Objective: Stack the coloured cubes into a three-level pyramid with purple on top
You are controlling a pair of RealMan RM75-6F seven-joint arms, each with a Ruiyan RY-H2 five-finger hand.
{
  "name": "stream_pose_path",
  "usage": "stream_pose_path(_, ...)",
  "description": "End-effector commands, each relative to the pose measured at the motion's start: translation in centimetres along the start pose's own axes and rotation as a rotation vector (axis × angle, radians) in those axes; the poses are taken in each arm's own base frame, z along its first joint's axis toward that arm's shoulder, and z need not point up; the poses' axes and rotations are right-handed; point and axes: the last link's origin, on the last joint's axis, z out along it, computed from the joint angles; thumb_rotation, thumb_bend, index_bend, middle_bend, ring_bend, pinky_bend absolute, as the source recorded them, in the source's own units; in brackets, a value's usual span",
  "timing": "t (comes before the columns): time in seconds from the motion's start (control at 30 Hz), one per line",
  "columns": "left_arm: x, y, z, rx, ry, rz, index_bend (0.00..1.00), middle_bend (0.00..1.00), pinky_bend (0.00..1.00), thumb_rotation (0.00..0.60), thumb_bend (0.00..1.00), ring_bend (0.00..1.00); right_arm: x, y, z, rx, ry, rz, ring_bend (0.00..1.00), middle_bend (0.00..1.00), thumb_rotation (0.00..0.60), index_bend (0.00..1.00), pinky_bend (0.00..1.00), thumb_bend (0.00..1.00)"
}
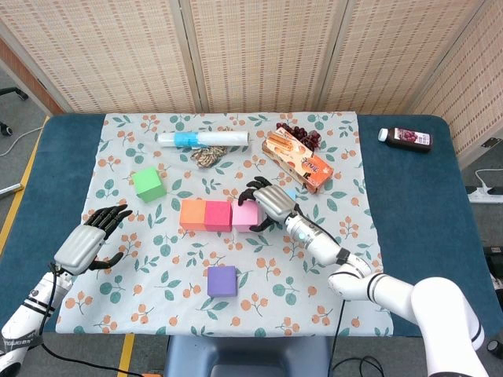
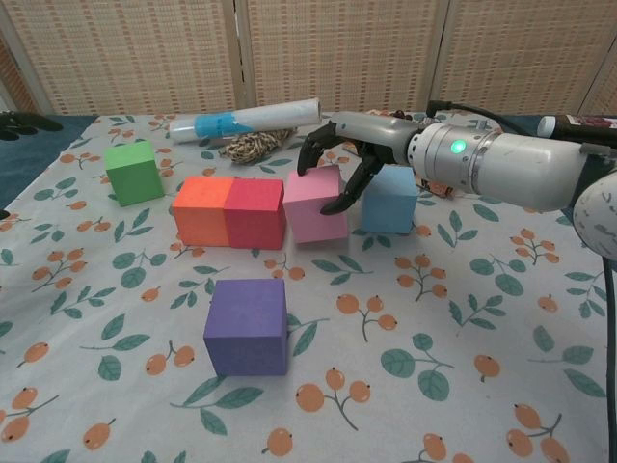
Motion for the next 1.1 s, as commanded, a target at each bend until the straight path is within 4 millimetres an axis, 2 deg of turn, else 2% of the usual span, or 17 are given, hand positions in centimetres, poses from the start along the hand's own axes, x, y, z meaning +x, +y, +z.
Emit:
stream_pose_path(0.03, 0.03, 0.0, 0.01, -0.003, 0.002, -0.002, 0.02, 0.0, 0.1, 0.6, 0.35, 0.0, -0.28, -0.01, 0.23, 0.0, 0.001, 0.006, 0.11, 0.36, 0.6, 0.3, 0.0, 0.1)
stream_pose_path(0.23, -0.09, -0.12, -0.01, -0.003, 0.001, -0.006, 0.02, 0.0, 0.1, 0.6, 0.35, 0.0, -0.62, 0.0, 0.58, -0.004, -0.008, 0.006, 0.09, 0.36, 0.6, 0.27, 0.0, 0.1)
stream_pose_path(0.47, -0.18, -0.27, -0.1, 0.0, 0.002, -0.008, 0.02, 0.0, 0.1, 0.6, 0.35, 0.0, -0.98, 0.28, 0.74, -0.024, -0.04, -0.015, 0.01, 0.3, 0.6, 0.15, 0.0, 0.1)
stream_pose_path(0.67, -0.13, -0.26, -0.16, -0.004, 0.009, -0.009, 0.01, 0.0, 0.1, 0.6, 0.34, 0.0, -1.12, 0.4, 0.78, -0.048, -0.081, -0.037, 0.0, 0.23, 0.6, 0.05, 0.0, 0.0)
stream_pose_path(1.1, -0.07, -0.29, -0.37, -0.008, 0.011, -0.006, 0.01, 0.0, 0.1, 0.6, 0.35, 0.0, -0.37, 0.17, -0.07, -0.043, -0.06, -0.044, 0.0, 0.21, 0.6, 0.03, 0.0, 0.0)
